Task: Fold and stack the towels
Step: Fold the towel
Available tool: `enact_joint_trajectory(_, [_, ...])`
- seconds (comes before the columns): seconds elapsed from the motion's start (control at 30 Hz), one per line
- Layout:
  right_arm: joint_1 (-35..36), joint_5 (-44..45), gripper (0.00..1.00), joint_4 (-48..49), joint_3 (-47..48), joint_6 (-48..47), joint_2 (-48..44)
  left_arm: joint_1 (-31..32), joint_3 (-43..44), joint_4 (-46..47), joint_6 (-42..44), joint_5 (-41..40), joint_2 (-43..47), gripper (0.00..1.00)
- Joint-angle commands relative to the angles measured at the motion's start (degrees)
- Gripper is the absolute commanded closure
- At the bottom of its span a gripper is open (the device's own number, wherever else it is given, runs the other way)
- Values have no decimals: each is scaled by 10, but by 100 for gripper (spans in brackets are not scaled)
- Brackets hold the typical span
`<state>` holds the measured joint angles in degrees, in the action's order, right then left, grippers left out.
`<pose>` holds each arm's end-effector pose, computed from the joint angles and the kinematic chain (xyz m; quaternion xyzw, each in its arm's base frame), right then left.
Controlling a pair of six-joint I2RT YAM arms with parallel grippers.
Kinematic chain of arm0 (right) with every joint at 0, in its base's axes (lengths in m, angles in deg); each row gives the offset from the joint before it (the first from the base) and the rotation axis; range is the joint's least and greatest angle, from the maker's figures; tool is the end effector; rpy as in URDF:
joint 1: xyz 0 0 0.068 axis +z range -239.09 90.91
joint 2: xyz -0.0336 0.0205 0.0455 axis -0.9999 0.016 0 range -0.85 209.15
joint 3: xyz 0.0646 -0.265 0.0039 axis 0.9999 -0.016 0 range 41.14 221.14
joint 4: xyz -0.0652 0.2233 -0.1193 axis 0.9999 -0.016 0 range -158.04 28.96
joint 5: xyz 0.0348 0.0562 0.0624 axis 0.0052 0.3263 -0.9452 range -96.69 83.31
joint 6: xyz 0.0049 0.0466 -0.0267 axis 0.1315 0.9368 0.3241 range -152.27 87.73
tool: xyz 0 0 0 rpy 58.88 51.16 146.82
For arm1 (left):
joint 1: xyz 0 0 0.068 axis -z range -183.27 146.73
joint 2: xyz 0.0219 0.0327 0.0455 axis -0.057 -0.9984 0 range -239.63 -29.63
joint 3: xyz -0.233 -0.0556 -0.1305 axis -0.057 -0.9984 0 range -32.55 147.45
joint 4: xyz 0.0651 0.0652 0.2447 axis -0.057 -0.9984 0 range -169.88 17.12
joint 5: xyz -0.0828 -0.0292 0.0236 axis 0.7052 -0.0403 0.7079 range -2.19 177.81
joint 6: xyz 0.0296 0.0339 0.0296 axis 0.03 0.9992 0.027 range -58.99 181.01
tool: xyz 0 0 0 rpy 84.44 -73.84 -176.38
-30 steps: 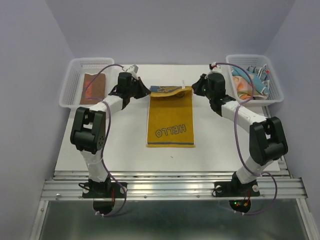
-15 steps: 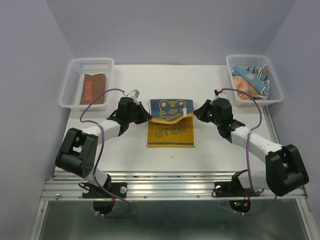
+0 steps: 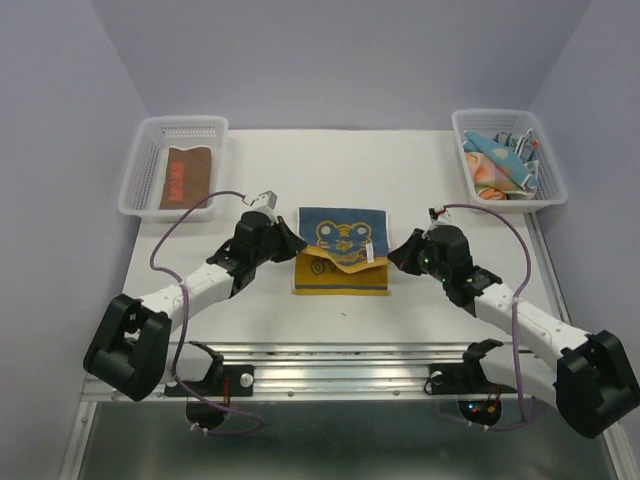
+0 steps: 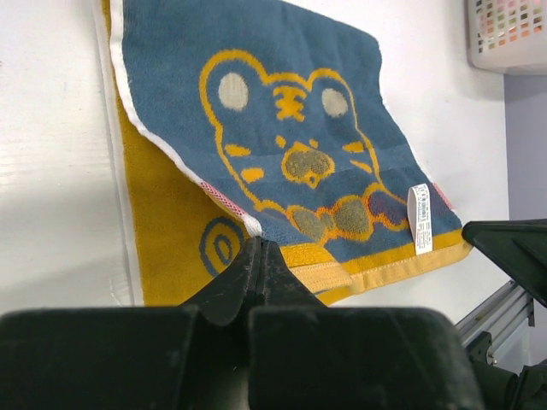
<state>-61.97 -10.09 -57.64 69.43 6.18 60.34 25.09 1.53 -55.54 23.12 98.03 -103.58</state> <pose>0.2006 0.1050 0.2081 0.0705 0.8607 0.2942 0.4095 0.2384 -0.1358 0.2144 -0.0195 0.8295 -0.3643 0.4228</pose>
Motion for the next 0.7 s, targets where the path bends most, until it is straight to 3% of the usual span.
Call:
enact_joint_trajectory(0.0, [9,9,99,-14,-11,5,-46,11,-18,-17,-12,-36,48,100])
enact_joint_trajectory(0.23, [12,-28,99,1,-52,19,-51,19,-51,-32,-24,-49,64,100])
enact_joint_trajectory(0.57, [17,-65,99,64,-100,37,30,21,-98,-39,-31,-52,61,100])
enact_joint_trajectory(0.67, [21,-69,98,77,-108,41,53,23,-107,-39,-33,-48,62,91])
